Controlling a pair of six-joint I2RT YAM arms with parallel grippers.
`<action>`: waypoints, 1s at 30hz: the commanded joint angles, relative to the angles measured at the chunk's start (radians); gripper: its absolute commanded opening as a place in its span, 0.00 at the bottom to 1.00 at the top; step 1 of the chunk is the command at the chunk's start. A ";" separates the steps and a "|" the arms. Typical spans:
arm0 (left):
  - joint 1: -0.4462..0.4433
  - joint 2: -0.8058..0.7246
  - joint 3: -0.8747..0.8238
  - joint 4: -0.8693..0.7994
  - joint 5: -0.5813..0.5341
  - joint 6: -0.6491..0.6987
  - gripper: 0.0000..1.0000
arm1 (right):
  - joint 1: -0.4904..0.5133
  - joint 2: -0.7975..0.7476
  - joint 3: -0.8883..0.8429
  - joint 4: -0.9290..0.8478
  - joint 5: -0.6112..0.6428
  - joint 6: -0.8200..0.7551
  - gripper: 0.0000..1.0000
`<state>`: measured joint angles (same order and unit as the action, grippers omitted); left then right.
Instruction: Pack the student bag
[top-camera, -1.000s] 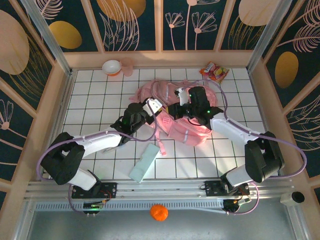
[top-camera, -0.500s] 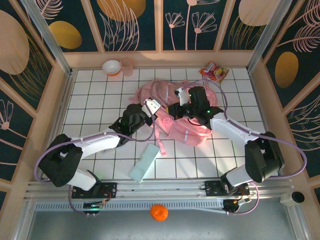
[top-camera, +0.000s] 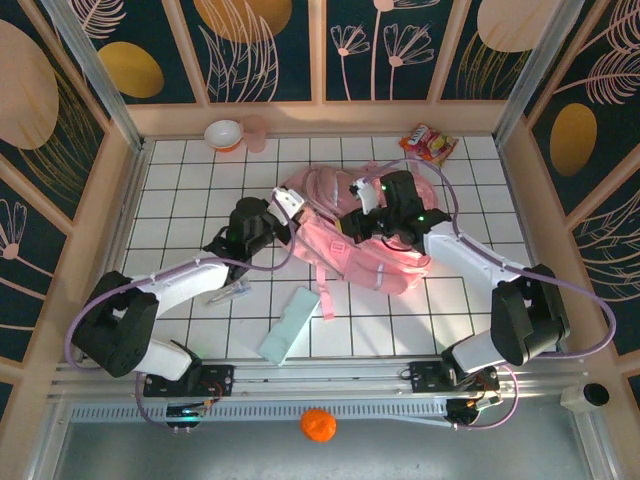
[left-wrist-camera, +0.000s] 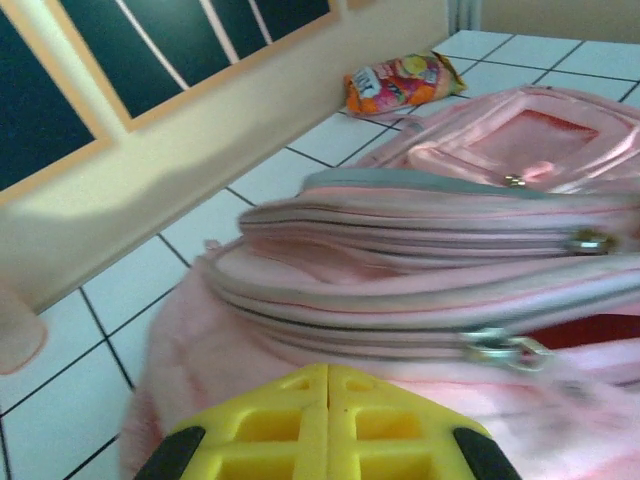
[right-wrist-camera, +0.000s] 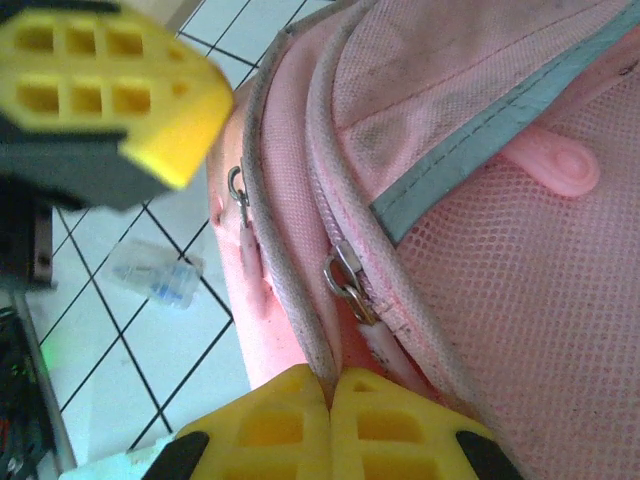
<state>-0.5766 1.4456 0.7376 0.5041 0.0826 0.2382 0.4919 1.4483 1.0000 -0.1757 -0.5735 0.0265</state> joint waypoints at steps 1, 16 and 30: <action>0.023 -0.022 0.006 -0.039 0.089 0.016 0.00 | -0.019 -0.019 0.082 -0.070 -0.115 -0.097 0.00; -0.122 -0.100 -0.098 0.030 0.052 0.297 0.53 | -0.036 0.002 0.112 -0.043 -0.115 -0.044 0.00; -0.154 0.043 -0.122 0.292 -0.240 0.248 0.63 | -0.023 -0.018 0.097 -0.019 -0.146 -0.040 0.00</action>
<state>-0.7254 1.4631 0.6243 0.6880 -0.0814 0.4938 0.4599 1.4590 1.0615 -0.2810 -0.6373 -0.0265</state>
